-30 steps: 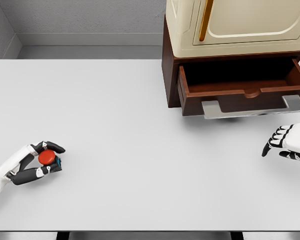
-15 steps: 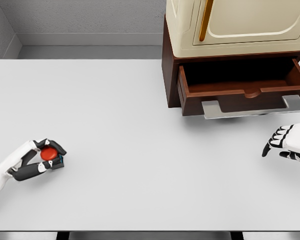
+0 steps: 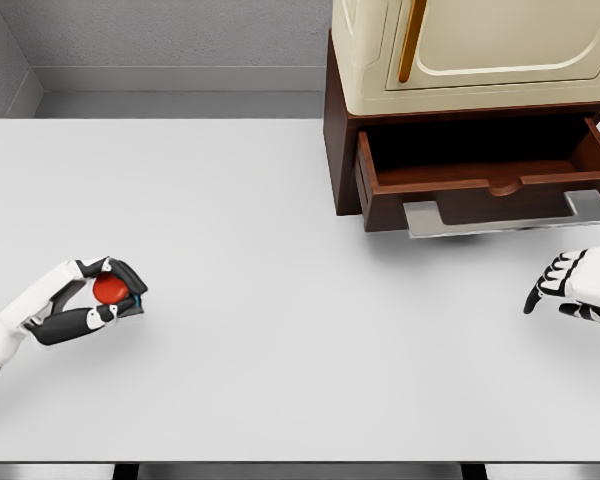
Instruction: Put the switch into the drawer with left arm, and close the drawer with right arm
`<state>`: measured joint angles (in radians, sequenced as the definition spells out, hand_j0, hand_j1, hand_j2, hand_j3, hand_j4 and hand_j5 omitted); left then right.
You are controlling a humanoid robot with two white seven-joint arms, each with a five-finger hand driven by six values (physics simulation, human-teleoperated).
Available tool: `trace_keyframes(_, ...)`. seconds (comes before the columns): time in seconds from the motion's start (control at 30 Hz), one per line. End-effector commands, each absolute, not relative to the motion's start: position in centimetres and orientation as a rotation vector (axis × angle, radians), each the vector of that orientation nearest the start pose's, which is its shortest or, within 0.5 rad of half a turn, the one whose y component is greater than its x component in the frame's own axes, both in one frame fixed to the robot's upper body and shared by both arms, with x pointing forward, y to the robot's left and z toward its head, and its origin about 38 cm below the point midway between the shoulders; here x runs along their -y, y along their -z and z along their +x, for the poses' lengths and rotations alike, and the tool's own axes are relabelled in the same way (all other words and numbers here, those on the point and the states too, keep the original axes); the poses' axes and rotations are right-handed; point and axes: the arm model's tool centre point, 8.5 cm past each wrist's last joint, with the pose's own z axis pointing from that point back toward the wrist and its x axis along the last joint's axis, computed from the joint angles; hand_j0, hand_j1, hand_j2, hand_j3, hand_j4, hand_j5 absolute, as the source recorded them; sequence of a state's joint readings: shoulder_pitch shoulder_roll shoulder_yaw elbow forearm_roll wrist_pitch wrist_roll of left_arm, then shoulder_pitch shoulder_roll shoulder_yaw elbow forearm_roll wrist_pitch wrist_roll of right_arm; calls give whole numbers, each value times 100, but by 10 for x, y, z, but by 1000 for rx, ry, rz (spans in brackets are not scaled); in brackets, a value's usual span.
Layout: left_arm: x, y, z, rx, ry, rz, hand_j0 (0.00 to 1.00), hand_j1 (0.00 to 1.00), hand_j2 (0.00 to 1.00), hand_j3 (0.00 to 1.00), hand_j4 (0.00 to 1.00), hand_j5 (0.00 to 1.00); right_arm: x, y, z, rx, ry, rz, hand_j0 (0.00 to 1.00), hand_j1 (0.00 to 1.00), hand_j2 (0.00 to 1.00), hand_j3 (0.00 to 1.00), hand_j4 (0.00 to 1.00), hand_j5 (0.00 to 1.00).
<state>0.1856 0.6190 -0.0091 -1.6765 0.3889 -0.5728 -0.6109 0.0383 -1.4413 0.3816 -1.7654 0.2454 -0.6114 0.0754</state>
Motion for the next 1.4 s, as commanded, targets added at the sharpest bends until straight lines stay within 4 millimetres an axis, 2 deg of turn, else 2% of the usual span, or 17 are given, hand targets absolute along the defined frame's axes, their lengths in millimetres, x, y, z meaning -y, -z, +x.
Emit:
trace_keyframes(0.0, -338, -138, 289, 1832, 964, -297, 43, 43, 43, 43, 43, 43, 408, -222, 298, 1324, -2024, -347, 58, 58, 58, 58, 58, 58)
trace_keyframes(0.3, -325, -149, 296, 1809, 1003, -298, 43, 43, 43, 43, 43, 43, 408, -222, 298, 1325, -2023, -346, 58, 58, 58, 58, 58, 58)
trace_keyframes(0.53, -309, -160, 311, 1832, 1036, -327, 43, 43, 43, 43, 43, 43, 408, -222, 298, 1325, -2023, -346, 58, 58, 58, 58, 58, 58)
trace_keyframes(0.87, -297, -167, 314, 1855, 1070, -347, 43, 43, 43, 43, 43, 43, 408, -222, 298, 1325, -2023, -346, 58, 58, 58, 58, 58, 58)
trace_keyframes(1.13, -281, -182, 325, 1898, 1117, -376, 43, 43, 43, 43, 43, 43, 408, -221, 298, 1324, -2023, -344, 58, 58, 58, 58, 58, 58)
trace_keyframes(1.37, -257, -193, 341, 1913, 1145, -388, 43, 43, 43, 43, 43, 43, 408, -222, 298, 1325, -2023, -346, 58, 58, 58, 58, 58, 58)
